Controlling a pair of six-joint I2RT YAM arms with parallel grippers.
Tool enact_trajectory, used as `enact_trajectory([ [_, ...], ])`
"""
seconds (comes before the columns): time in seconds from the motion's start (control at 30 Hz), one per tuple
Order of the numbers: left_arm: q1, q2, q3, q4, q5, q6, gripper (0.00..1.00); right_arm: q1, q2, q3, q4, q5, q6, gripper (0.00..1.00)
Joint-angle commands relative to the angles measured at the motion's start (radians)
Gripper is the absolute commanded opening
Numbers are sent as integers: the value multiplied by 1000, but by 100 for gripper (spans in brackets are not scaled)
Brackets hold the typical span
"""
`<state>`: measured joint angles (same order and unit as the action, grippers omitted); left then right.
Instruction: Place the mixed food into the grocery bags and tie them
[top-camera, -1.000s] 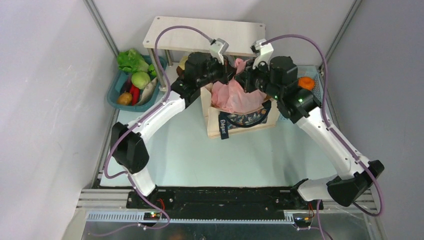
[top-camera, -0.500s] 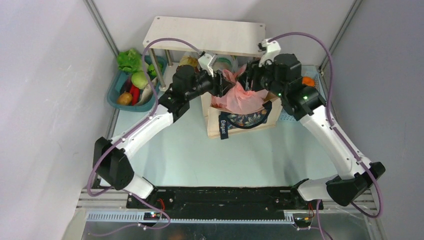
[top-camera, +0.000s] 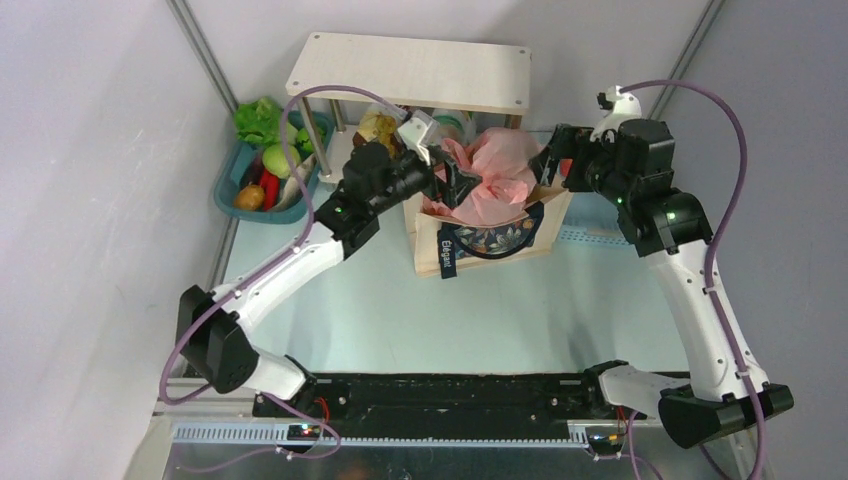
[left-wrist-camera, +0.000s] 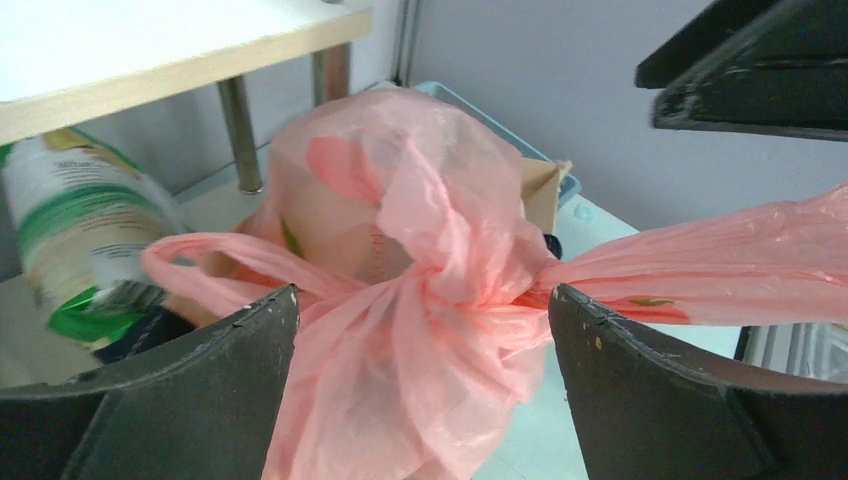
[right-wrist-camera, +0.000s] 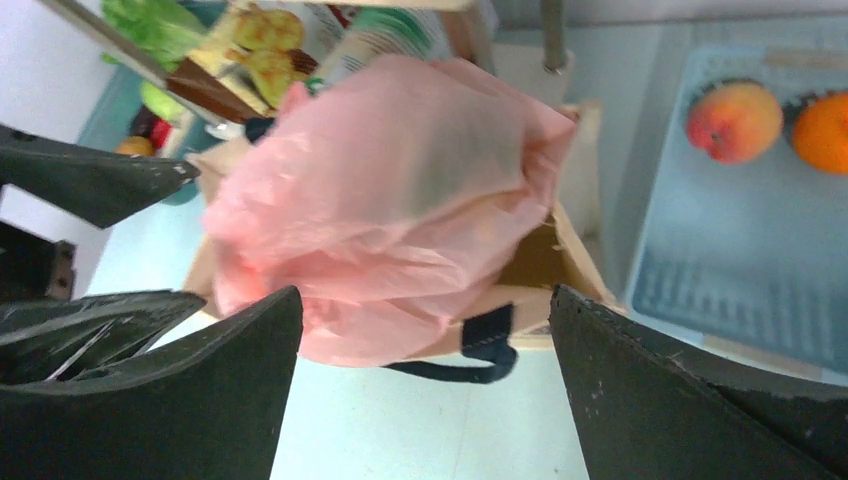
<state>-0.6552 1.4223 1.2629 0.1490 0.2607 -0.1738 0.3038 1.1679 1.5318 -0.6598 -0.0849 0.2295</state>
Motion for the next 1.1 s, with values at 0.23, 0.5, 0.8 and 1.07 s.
enact_trajectory([
  [0.23, -37, 208, 153, 36, 36, 38, 95, -137, 74, -59, -120, 128, -44, 69],
  [0.5, -33, 315, 192, 8, 18, 21, 64, -142, 257, -27, -104, 158, -62, 54],
  [0.8, -33, 368, 204, -135, -36, 60, 54, -104, 367, 53, -82, 192, -73, 9],
  [1.07, -43, 492, 295, -229, -2, 50, 61, -79, 226, 43, -78, 197, -48, 0],
])
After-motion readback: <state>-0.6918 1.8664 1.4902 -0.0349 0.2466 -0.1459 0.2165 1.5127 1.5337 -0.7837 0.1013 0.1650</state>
